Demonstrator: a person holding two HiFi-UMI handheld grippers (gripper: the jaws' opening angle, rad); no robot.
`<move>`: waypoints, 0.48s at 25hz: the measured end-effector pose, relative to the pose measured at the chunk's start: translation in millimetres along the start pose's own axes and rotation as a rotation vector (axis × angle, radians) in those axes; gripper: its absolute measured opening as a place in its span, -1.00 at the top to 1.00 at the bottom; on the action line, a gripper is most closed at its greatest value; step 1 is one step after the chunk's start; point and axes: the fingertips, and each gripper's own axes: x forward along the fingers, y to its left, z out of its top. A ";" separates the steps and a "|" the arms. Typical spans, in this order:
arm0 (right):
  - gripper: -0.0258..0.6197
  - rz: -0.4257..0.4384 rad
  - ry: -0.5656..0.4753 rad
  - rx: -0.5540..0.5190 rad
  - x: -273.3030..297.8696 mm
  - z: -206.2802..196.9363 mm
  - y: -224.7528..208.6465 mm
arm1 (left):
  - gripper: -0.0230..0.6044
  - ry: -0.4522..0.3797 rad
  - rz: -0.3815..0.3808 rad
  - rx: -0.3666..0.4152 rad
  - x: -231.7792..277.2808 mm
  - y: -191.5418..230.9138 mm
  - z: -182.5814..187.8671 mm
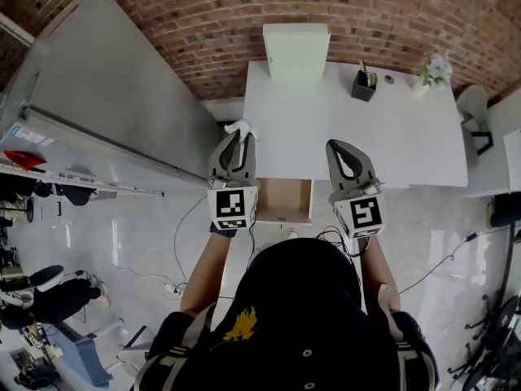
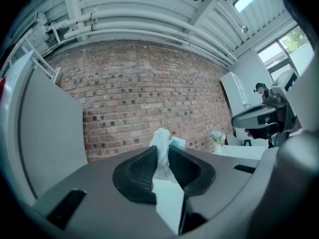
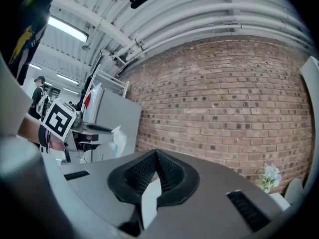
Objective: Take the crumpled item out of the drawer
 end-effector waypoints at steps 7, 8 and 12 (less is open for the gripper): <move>0.84 -0.025 -0.088 0.004 8.2 21.4 -3.6 | 0.66 -0.059 -0.009 0.013 -2.1 6.0 30.3; 0.84 -0.027 -0.092 0.006 8.8 23.2 -3.9 | 0.66 -0.058 -0.009 0.012 -1.7 6.5 30.0; 0.84 -0.038 -0.097 -0.002 6.2 24.1 -6.5 | 0.66 -0.074 -0.024 0.013 -1.5 1.4 36.3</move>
